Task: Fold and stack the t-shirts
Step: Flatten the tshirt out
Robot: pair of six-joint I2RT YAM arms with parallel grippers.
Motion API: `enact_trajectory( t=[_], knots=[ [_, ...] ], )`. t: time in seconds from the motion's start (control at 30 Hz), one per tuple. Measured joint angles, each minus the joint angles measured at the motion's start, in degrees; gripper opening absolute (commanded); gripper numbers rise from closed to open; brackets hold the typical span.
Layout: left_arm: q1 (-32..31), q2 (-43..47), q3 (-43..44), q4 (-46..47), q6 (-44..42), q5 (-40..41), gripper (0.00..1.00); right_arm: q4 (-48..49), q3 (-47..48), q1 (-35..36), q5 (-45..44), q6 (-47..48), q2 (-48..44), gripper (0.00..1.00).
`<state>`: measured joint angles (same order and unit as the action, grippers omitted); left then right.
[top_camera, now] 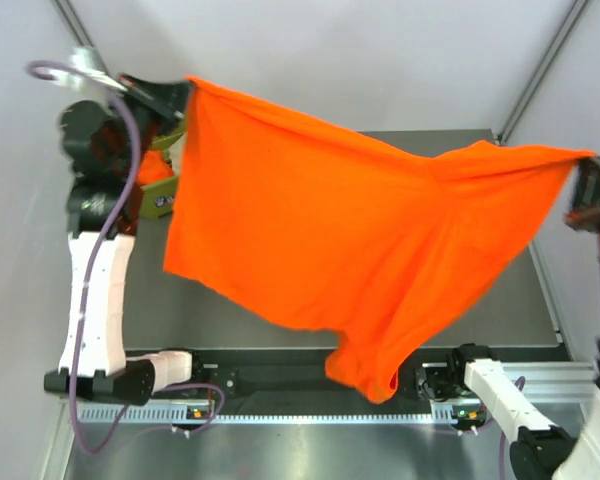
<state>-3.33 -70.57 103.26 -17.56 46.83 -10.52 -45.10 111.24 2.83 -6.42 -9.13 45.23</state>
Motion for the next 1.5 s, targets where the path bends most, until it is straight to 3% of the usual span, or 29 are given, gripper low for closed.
enact_trajectory(
  t=[0.17, 0.33, 0.5, 0.7, 0.9, 1.27, 1.5],
  knots=[
    [-0.09, -5.44, -15.74, 1.88, -0.76, -2.10, 0.00, 8.31, -24.79, -0.02, -2.32, 0.59, -1.60, 0.00],
    [-0.90, -16.31, -24.00, 2.99, -2.62, -2.73, 0.00, 14.51, -46.95, -0.33, -4.50, 1.29, 2.36, 0.00],
    [-4.09, -28.74, -22.10, 5.99, -3.72, -2.19, 0.00, 21.66, -52.37, -5.79, -2.69, 2.67, 14.58, 0.00],
    [-7.28, -37.66, -11.87, 5.92, -3.52, -1.84, 0.00, 24.50, -45.35, -11.08, 1.64, 3.80, 25.59, 0.00],
    [-6.88, -35.19, -1.55, 7.06, -4.31, -1.25, 0.00, 23.30, -29.88, -11.21, 4.85, 5.11, 23.61, 0.00],
    [-6.58, -10.78, -1.27, 7.78, -4.76, 4.20, 0.00, 13.40, -12.85, -11.21, 12.02, 1.40, 0.98, 0.00],
    [-6.58, 4.22, -0.79, 10.88, -4.48, 8.15, 0.00, 5.07, 4.72, -11.21, 17.59, -2.49, -1.49, 0.00]
  ],
)
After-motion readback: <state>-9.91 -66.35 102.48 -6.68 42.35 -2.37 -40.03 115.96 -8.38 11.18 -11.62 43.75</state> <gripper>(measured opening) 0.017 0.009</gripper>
